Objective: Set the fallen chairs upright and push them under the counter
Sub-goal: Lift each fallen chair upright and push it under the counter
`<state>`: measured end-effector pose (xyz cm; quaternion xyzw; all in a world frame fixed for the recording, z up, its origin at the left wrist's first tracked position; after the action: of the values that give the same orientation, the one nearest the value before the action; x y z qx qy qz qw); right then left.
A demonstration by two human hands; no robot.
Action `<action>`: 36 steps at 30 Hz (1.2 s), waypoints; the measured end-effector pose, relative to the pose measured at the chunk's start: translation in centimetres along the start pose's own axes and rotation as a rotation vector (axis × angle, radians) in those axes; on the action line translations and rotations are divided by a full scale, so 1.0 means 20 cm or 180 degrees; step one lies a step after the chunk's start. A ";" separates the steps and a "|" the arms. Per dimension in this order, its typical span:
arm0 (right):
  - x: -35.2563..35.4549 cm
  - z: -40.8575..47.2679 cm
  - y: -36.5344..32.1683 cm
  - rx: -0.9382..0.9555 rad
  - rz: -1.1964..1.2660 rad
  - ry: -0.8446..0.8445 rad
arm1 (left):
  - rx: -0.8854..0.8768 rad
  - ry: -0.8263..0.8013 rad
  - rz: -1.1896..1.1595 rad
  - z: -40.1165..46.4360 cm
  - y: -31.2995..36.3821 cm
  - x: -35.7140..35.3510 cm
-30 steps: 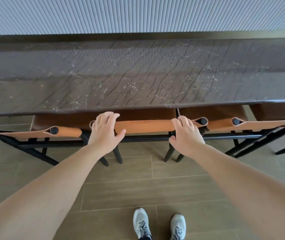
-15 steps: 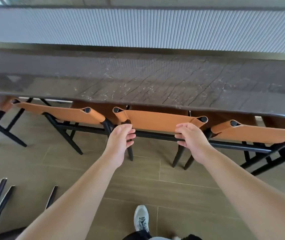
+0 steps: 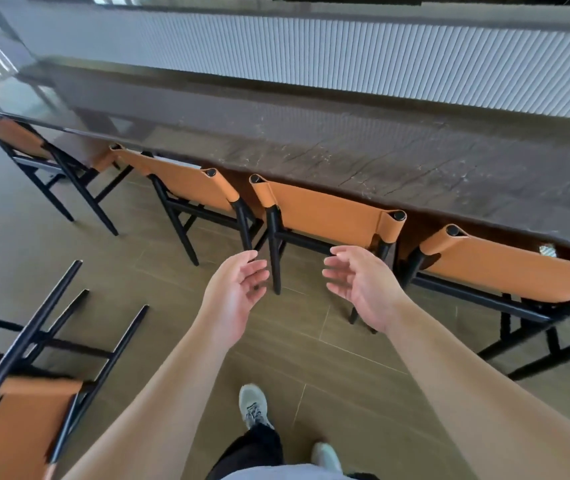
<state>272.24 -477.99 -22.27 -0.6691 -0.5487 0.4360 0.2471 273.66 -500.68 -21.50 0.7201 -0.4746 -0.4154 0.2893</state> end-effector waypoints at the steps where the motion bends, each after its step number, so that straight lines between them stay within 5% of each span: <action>1: -0.04 -0.02 0.02 -0.0033 0.0035 -0.0057 | -0.0041 0.0068 0.0014 -0.05 -0.01 0.05; 19: -1.32 -0.44 0.60 -0.0377 -0.0566 -0.1684 | -0.0670 0.1112 -0.0574 -1.05 0.06 1.22; 36: -2.82 -1.41 1.73 -0.0870 -0.1075 -0.2549 | -0.1324 0.1824 -0.1391 -2.44 -0.19 2.83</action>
<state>313.27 -536.95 -18.74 -0.3754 -0.7550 0.5376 -0.0076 329.54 -550.36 -19.06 0.8165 -0.1167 -0.3368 0.4541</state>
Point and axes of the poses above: each hand's wrist, its own z-axis towards the middle knuckle, its own x-axis out of the back of the hand, y = z × x, the point moved 9 cm from there along z, towards the middle knuckle, and after that the axes turned 11 degrees about -y, right-handed, at the moved point
